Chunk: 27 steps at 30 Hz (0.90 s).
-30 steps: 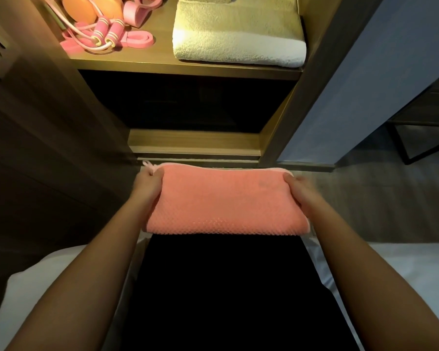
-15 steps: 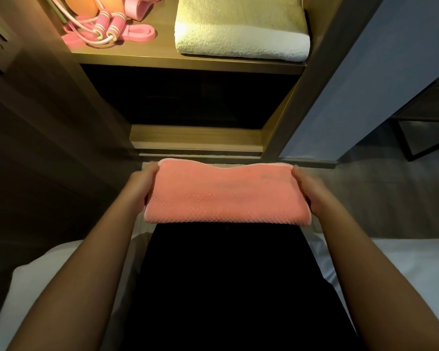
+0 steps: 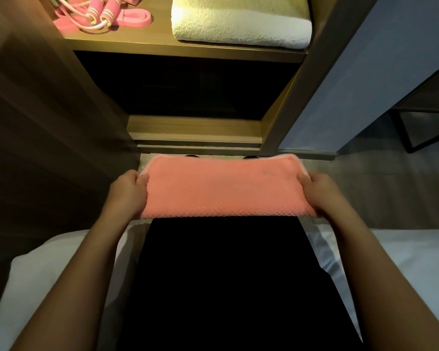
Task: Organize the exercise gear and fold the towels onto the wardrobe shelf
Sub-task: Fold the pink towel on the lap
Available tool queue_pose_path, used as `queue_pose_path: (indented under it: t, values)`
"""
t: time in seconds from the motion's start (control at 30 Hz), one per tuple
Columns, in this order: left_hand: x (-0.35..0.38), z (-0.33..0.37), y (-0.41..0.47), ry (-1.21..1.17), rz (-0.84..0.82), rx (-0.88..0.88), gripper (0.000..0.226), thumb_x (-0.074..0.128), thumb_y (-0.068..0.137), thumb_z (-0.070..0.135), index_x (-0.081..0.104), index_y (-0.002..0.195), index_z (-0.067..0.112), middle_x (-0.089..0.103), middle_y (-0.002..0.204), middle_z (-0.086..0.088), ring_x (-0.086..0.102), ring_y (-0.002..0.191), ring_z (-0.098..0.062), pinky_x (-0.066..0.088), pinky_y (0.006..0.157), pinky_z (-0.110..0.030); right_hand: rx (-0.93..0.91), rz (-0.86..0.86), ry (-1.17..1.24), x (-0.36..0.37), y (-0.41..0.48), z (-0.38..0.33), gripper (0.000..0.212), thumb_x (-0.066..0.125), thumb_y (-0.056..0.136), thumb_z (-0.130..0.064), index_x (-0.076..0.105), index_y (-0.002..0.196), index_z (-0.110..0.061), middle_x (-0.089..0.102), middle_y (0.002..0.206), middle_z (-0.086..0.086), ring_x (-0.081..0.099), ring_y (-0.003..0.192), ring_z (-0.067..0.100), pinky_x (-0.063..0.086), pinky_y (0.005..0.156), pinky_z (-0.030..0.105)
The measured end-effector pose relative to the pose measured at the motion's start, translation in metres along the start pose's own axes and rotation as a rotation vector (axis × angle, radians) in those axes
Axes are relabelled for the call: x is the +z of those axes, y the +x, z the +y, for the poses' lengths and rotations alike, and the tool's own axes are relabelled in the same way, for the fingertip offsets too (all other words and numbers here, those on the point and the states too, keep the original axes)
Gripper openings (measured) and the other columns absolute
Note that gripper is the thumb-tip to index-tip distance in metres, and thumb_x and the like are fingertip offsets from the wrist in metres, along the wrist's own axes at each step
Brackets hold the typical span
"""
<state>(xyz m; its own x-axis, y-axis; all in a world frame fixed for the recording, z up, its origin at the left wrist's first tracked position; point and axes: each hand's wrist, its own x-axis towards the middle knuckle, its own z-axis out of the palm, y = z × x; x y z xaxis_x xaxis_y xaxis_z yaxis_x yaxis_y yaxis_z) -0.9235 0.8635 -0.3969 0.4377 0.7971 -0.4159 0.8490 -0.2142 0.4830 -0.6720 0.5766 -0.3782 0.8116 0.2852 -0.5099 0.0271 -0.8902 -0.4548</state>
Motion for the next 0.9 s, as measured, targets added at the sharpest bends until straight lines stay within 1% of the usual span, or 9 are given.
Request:
queue_pose_path:
  t: [0.17, 0.3, 0.4, 0.47, 0.53, 0.67, 0.73, 0.83, 0.9]
  values:
    - [0.015, -0.017, -0.022, -0.026, -0.089, -0.077, 0.030, 0.037, 0.104, 0.036, 0.054, 0.098, 0.012, 0.053, 0.088, -0.004, 0.050, 0.077, -0.015, 0.036, 0.059, -0.030, 0.056, -0.085, 0.048, 0.020, -0.017, 0.019, 0.051, 0.035, 0.104, -0.037, 0.051, 0.134, 0.002, 0.054, 0.132, 0.025, 0.053, 0.111, 0.035, 0.039, 0.088, 0.036]
    - [0.015, -0.013, -0.023, -0.201, -0.215, -0.259, 0.040, 0.034, 0.099, 0.051, 0.054, 0.087, 0.019, 0.056, 0.092, -0.008, 0.053, 0.081, -0.023, 0.038, 0.062, -0.033, 0.149, -0.150, 0.176, 0.019, -0.018, 0.025, 0.066, 0.033, 0.100, -0.053, 0.047, 0.138, -0.001, 0.050, 0.137, 0.023, 0.053, 0.112, 0.033, 0.037, 0.086, 0.036]
    - [0.013, -0.003, -0.014, -0.310, -0.300, -0.347, 0.051, 0.029, 0.093, 0.067, 0.051, 0.094, 0.021, 0.057, 0.095, -0.007, 0.055, 0.087, -0.026, 0.039, 0.063, -0.034, 0.148, -0.170, 0.202, 0.017, -0.009, 0.016, 0.069, 0.028, 0.099, -0.060, 0.045, 0.140, -0.008, 0.050, 0.137, 0.019, 0.052, 0.115, 0.033, 0.037, 0.087, 0.039]
    - [0.019, 0.000, -0.008, -0.249, -0.296, -0.222, 0.044, 0.031, 0.097, 0.062, 0.049, 0.100, 0.022, 0.057, 0.100, -0.006, 0.055, 0.090, -0.024, 0.041, 0.069, -0.035, 0.101, -0.144, 0.206, 0.020, -0.002, 0.009, 0.057, 0.029, 0.102, -0.051, 0.050, 0.135, -0.010, 0.056, 0.124, 0.016, 0.054, 0.095, 0.023, 0.039, 0.078, 0.034]
    - [0.023, -0.003, -0.006, -0.129, -0.185, -0.091, 0.036, 0.037, 0.101, 0.047, 0.053, 0.093, 0.015, 0.059, 0.098, -0.007, 0.055, 0.083, -0.020, 0.039, 0.063, -0.032, 0.055, -0.055, 0.190, 0.023, 0.003, 0.009, 0.042, 0.033, 0.104, -0.039, 0.057, 0.118, -0.008, 0.060, 0.108, 0.013, 0.052, 0.077, 0.015, 0.037, 0.062, 0.028]
    - [0.020, -0.012, -0.007, -0.130, -0.055, -0.060, 0.033, 0.040, 0.103, 0.038, 0.054, 0.082, 0.017, 0.057, 0.086, -0.007, 0.055, 0.079, -0.019, 0.033, 0.056, -0.029, 0.017, 0.027, 0.172, 0.026, 0.005, 0.020, 0.031, 0.035, 0.104, -0.032, 0.055, 0.091, -0.012, 0.055, 0.081, 0.004, 0.049, 0.069, 0.010, 0.030, 0.054, 0.024]
    - [0.021, -0.012, -0.004, -0.170, -0.118, -0.090, 0.033, 0.039, 0.102, 0.041, 0.056, 0.085, 0.018, 0.058, 0.089, -0.007, 0.056, 0.081, -0.019, 0.035, 0.057, -0.030, 0.022, 0.004, 0.198, 0.026, 0.007, 0.019, 0.032, 0.034, 0.104, -0.036, 0.054, 0.094, -0.013, 0.054, 0.081, 0.002, 0.050, 0.071, 0.011, 0.032, 0.055, 0.024]
    - [0.015, -0.003, -0.001, -0.352, -0.353, -0.257, 0.040, 0.036, 0.098, 0.057, 0.058, 0.090, 0.025, 0.060, 0.095, -0.004, 0.057, 0.085, -0.020, 0.038, 0.061, -0.032, 0.171, -0.172, 0.347, 0.020, 0.011, 0.009, 0.041, 0.032, 0.101, -0.052, 0.054, 0.104, -0.017, 0.059, 0.094, 0.004, 0.058, 0.088, 0.021, 0.045, 0.070, 0.033]
    - [0.013, 0.006, 0.004, -0.416, -0.400, -0.313, 0.046, 0.034, 0.094, 0.066, 0.059, 0.089, 0.028, 0.062, 0.093, -0.001, 0.058, 0.085, -0.020, 0.038, 0.061, -0.032, 0.242, -0.271, 0.488, 0.018, 0.016, 0.002, 0.048, 0.035, 0.098, -0.058, 0.059, 0.102, -0.017, 0.065, 0.098, 0.005, 0.062, 0.090, 0.023, 0.048, 0.069, 0.034]
